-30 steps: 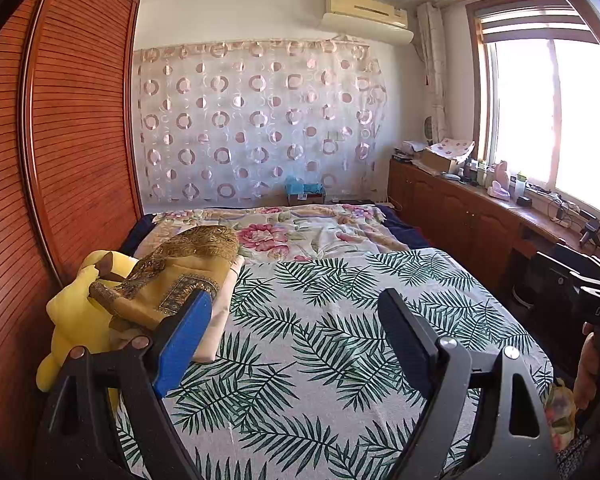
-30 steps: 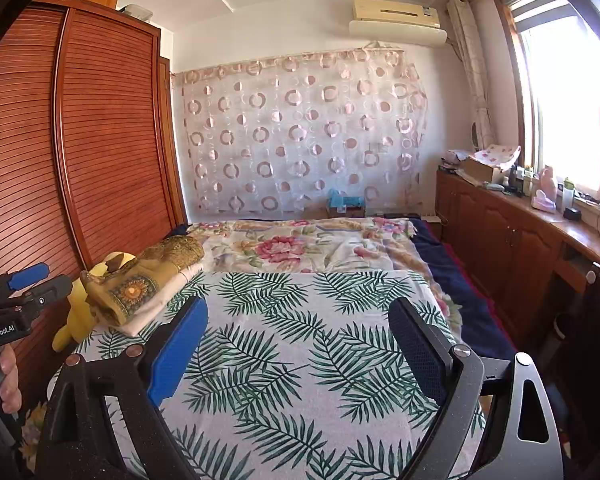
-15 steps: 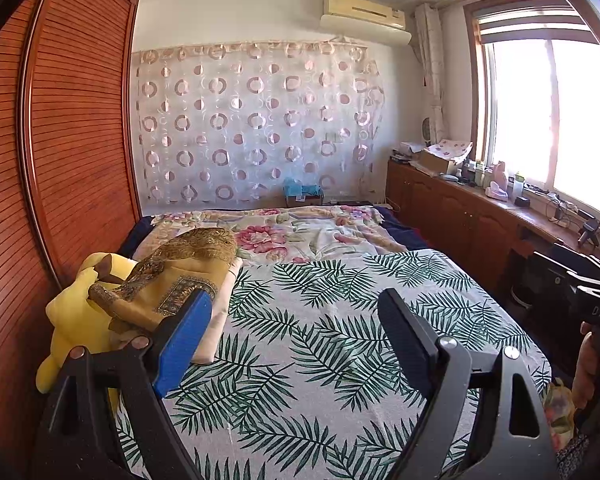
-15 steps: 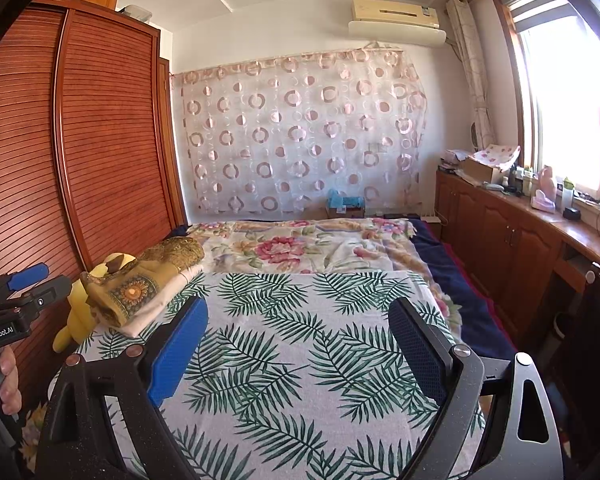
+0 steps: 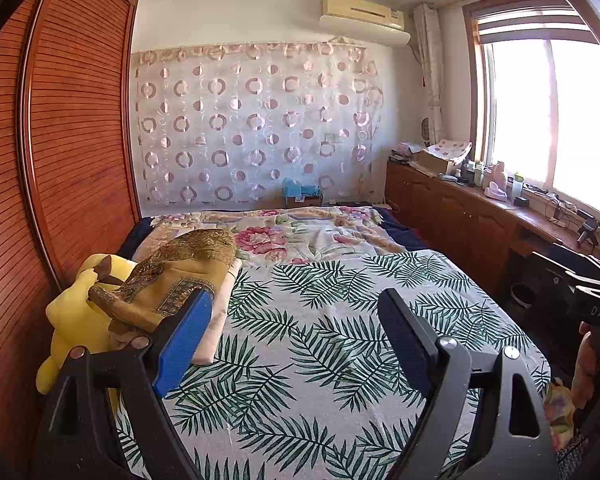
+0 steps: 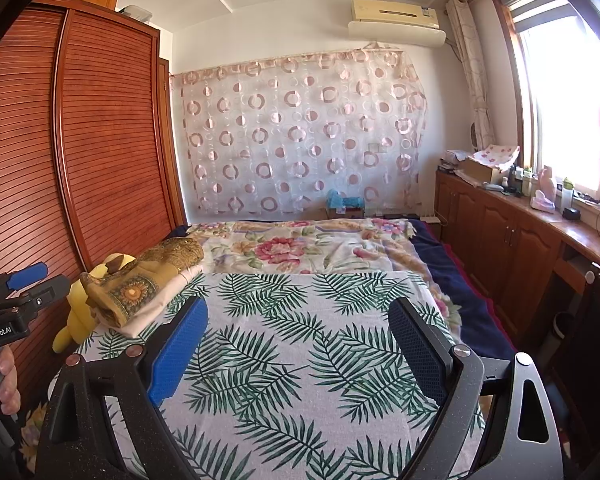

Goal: Fold small clothes

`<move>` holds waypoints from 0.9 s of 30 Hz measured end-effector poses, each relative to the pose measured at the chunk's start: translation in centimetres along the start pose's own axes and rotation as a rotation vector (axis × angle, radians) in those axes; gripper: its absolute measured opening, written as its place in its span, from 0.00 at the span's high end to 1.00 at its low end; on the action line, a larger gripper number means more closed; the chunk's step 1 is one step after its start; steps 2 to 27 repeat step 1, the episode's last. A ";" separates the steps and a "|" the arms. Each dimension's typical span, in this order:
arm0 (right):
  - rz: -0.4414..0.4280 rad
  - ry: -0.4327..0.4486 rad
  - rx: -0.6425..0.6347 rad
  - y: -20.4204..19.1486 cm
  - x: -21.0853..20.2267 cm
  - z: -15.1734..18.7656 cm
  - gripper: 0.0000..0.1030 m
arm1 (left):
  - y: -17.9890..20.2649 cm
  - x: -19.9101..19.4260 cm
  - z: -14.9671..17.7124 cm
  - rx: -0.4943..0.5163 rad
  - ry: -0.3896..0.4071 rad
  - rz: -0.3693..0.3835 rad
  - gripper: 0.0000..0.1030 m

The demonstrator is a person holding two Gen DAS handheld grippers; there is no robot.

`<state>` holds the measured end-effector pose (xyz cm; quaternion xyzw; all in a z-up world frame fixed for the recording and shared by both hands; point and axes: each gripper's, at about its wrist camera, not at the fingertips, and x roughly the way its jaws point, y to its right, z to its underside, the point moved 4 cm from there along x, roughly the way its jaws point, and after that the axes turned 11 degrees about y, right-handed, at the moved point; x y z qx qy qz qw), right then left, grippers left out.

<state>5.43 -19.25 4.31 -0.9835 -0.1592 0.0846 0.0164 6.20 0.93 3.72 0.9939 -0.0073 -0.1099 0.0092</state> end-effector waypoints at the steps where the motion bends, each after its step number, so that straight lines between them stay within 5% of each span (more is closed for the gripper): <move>1: 0.000 0.000 0.000 0.0 0.0 0.0 0.10 | 0.0 0.0 0.0 0.000 0.000 0.001 0.17; 27: 0.000 0.000 0.000 0.0 0.0 0.0 0.10 | 0.0 0.0 0.0 0.000 0.000 0.001 0.17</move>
